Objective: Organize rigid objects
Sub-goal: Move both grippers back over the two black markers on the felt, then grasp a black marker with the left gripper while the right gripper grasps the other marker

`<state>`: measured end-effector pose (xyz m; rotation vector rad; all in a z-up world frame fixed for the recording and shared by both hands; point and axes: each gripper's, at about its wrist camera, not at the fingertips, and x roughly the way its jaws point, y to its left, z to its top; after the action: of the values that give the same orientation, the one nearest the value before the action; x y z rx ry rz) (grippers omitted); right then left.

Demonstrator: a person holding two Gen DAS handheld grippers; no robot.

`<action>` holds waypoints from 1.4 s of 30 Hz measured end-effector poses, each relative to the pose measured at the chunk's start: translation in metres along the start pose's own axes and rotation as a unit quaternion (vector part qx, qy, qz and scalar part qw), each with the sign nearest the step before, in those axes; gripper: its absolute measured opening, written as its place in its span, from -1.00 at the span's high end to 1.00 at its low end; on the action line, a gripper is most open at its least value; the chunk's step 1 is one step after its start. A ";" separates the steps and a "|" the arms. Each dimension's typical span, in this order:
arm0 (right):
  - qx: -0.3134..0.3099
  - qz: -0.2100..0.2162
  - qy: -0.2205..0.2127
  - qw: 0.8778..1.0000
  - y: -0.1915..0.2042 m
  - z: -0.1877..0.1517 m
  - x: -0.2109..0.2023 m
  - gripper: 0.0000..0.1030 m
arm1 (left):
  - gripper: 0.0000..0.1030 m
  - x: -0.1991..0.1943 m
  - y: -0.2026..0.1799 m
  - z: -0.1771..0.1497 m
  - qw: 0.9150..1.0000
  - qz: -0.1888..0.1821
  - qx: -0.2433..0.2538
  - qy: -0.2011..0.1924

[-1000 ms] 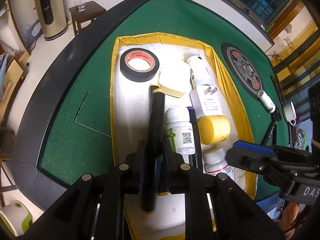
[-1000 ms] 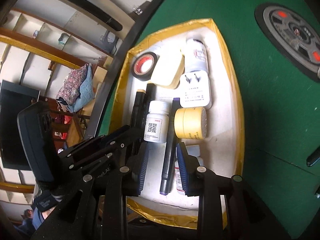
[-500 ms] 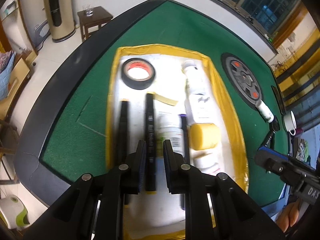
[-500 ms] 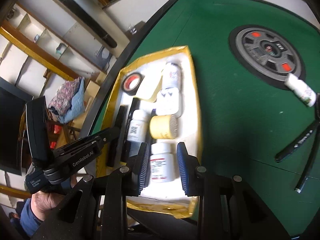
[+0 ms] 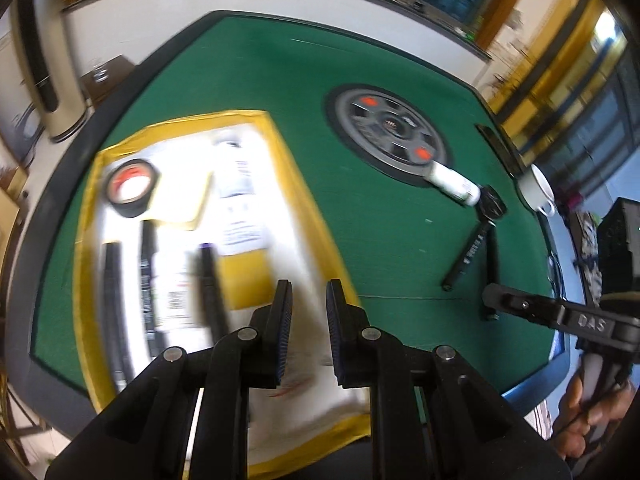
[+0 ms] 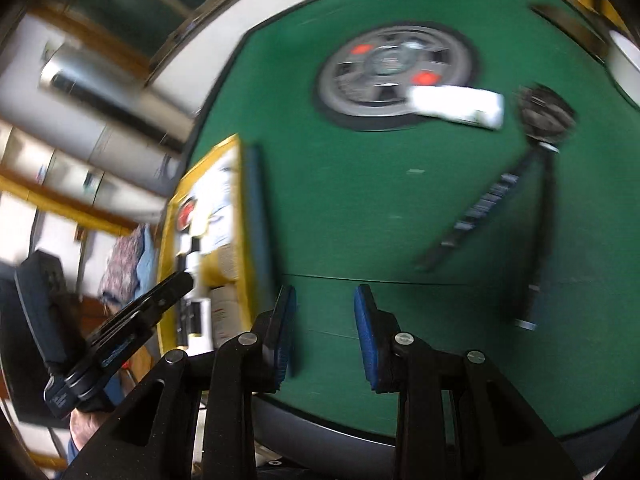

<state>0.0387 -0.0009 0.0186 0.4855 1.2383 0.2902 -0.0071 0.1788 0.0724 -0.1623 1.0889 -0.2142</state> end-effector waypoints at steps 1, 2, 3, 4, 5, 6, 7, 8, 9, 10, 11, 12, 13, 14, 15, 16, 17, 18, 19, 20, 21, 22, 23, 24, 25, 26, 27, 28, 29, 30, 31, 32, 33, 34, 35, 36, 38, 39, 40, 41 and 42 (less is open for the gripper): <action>0.014 -0.006 -0.002 1.000 -0.011 0.000 -0.003 0.48 | 0.71 0.002 -0.009 0.001 1.000 -0.004 0.010 0.003; 0.031 -0.015 -0.005 0.999 -0.025 -0.001 -0.007 0.48 | 0.72 0.004 -0.017 0.002 1.000 -0.007 0.018 0.005; 0.038 -0.018 -0.007 0.999 -0.032 -0.001 -0.010 0.48 | 0.72 0.006 -0.025 0.003 1.000 -0.010 0.028 0.007; 0.049 -0.023 -0.013 0.998 -0.043 -0.002 -0.014 0.48 | 0.71 0.009 -0.037 0.003 0.999 -0.015 0.043 0.012; 0.057 -0.028 -0.015 0.998 -0.051 -0.003 -0.017 0.48 | 0.72 0.012 -0.047 0.003 0.998 -0.019 0.054 0.016; 0.062 -0.033 -0.016 0.997 -0.058 -0.004 -0.019 0.48 | 0.72 0.015 -0.057 0.003 0.997 -0.026 0.067 0.021; 0.071 -0.039 -0.018 0.997 -0.066 -0.005 -0.023 0.48 | 0.72 0.018 -0.068 0.003 0.996 -0.034 0.079 0.028; 0.076 -0.043 -0.019 0.996 -0.072 -0.006 -0.025 0.48 | 0.72 0.022 -0.076 0.003 0.995 -0.041 0.089 0.034; 0.082 -0.047 -0.019 0.995 -0.078 -0.006 -0.028 0.48 | 0.72 0.026 -0.087 0.003 0.993 -0.049 0.099 0.041; 0.091 -0.049 -0.019 0.994 -0.084 -0.007 -0.032 0.48 | 0.72 0.029 -0.097 0.003 0.992 -0.056 0.107 0.046; 0.096 -0.048 -0.020 0.994 -0.088 -0.008 -0.034 0.48 | 0.72 0.033 -0.105 0.004 0.990 -0.060 0.115 0.050; 0.098 -0.048 -0.021 0.994 -0.091 -0.008 -0.038 0.48 | 0.72 0.038 -0.115 0.005 0.988 -0.065 0.126 0.056; 0.097 -0.051 -0.023 0.994 -0.095 -0.009 -0.042 0.48 | 0.72 0.041 -0.122 0.007 0.987 -0.069 0.132 0.059; 0.097 -0.053 -0.024 0.994 -0.100 -0.009 -0.046 0.48 | 0.72 0.045 -0.129 0.008 0.986 -0.073 0.138 0.062; 0.096 -0.054 -0.024 0.994 -0.102 -0.010 -0.049 0.48 | 0.72 0.049 -0.137 0.011 0.984 -0.077 0.144 0.066; 0.095 -0.054 -0.025 0.994 -0.106 -0.010 -0.051 0.48 | 0.72 0.053 -0.143 0.012 0.983 -0.082 0.149 0.069; 0.095 -0.056 -0.025 0.994 -0.109 -0.012 -0.054 0.48 | 0.72 0.060 -0.150 0.015 0.981 -0.084 0.156 0.074; 0.094 -0.057 -0.025 0.994 -0.111 -0.013 -0.055 0.47 | 0.72 0.065 -0.157 0.017 0.980 -0.083 0.164 0.078; 0.096 -0.059 -0.025 0.993 -0.116 -0.015 -0.058 0.47 | 0.72 0.073 -0.166 0.019 0.977 -0.085 0.178 0.084; 0.097 -0.058 -0.024 0.993 -0.119 -0.016 -0.060 0.47 | 0.72 0.080 -0.171 0.020 0.974 -0.085 0.190 0.090; 0.099 -0.058 -0.025 0.993 -0.123 -0.017 -0.063 0.47 | 0.72 0.088 -0.176 0.022 0.972 -0.076 0.200 0.098; 0.100 -0.058 -0.026 0.993 -0.128 -0.019 -0.067 0.47 | 0.72 0.093 -0.178 0.023 0.971 -0.070 0.205 0.103; 0.100 -0.059 -0.028 0.993 -0.131 -0.020 -0.069 0.47 | 0.72 0.102 -0.183 0.025 0.968 -0.069 0.213 0.114; 0.100 -0.059 -0.029 0.993 -0.133 -0.021 -0.071 0.47 | 0.72 0.109 -0.187 0.028 0.966 -0.065 0.219 0.121; 0.100 -0.059 -0.032 0.993 -0.137 -0.022 -0.075 0.47 | 0.72 0.114 -0.189 0.030 0.966 -0.058 0.220 0.121; 0.100 -0.059 -0.033 0.993 -0.140 -0.022 -0.078 0.47 | 0.72 0.120 -0.191 0.033 0.966 -0.054 0.223 0.124; 0.101 -0.059 -0.035 0.993 -0.142 -0.023 -0.080 0.47 | 0.72 0.125 -0.193 0.035 0.964 -0.055 0.225 0.128; 0.103 -0.059 -0.036 0.992 -0.146 -0.024 -0.082 0.47 | 0.72 0.129 -0.195 0.037 0.964 -0.052 0.227 0.125; 0.106 -0.058 -0.037 0.992 -0.149 -0.024 -0.083 0.47 | 0.71 0.134 -0.198 0.041 0.964 -0.052 0.228 0.128; 0.109 -0.059 -0.038 0.992 -0.153 -0.025 -0.084 0.47 | 0.70 0.140 -0.200 0.044 0.963 -0.056 0.227 0.134; 0.112 -0.059 -0.037 0.991 -0.156 -0.025 -0.085 0.47 | 0.66 0.145 -0.202 0.047 0.963 -0.063 0.224 0.139; 0.114 -0.059 -0.037 0.991 -0.158 -0.025 -0.085 0.47 | 0.63 0.149 -0.203 0.050 0.963 -0.066 0.220 0.141; 0.115 -0.058 -0.036 0.991 -0.159 -0.024 -0.085 0.47 | 0.62 0.151 -0.202 0.052 0.964 -0.066 0.218 0.139; 0.115 -0.057 -0.036 0.991 -0.160 -0.024 -0.085 0.47 | 0.63 0.152 -0.203 0.052 0.964 -0.066 0.222 0.132; 0.114 -0.055 -0.035 0.991 -0.159 -0.023 -0.084 0.47 | 0.63 0.153 -0.205 0.051 0.963 -0.064 0.227 0.127; 0.113 -0.054 -0.035 0.992 -0.159 -0.023 -0.084 0.47 | 0.65 0.153 -0.206 0.049 0.963 -0.062 0.231 0.122; 0.109 -0.050 -0.033 0.992 -0.156 -0.020 -0.081 0.47 | 0.69 0.150 -0.201 0.045 0.967 -0.055 0.221 0.116; 0.109 -0.048 -0.032 0.992 -0.154 -0.018 -0.079 0.47 | 0.70 0.147 -0.195 0.043 0.970 -0.053 0.207 0.116; 0.108 -0.045 -0.031 0.993 -0.153 -0.016 -0.077 0.47 | 0.73 0.144 -0.189 0.041 0.972 -0.051 0.197 0.117; 0.106 -0.043 -0.029 0.993 -0.150 -0.013 -0.074 0.47 | 0.74 0.140 -0.180 0.036 0.974 -0.050 0.186 0.117; 0.104 -0.042 -0.027 0.993 -0.147 -0.011 -0.071 0.47 | 0.74 0.135 -0.173 0.032 0.976 -0.047 0.179 0.115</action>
<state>-0.0007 -0.1591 0.0007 0.6136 1.2391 0.0763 0.0654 -0.0220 0.0112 0.1383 1.2539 -0.5191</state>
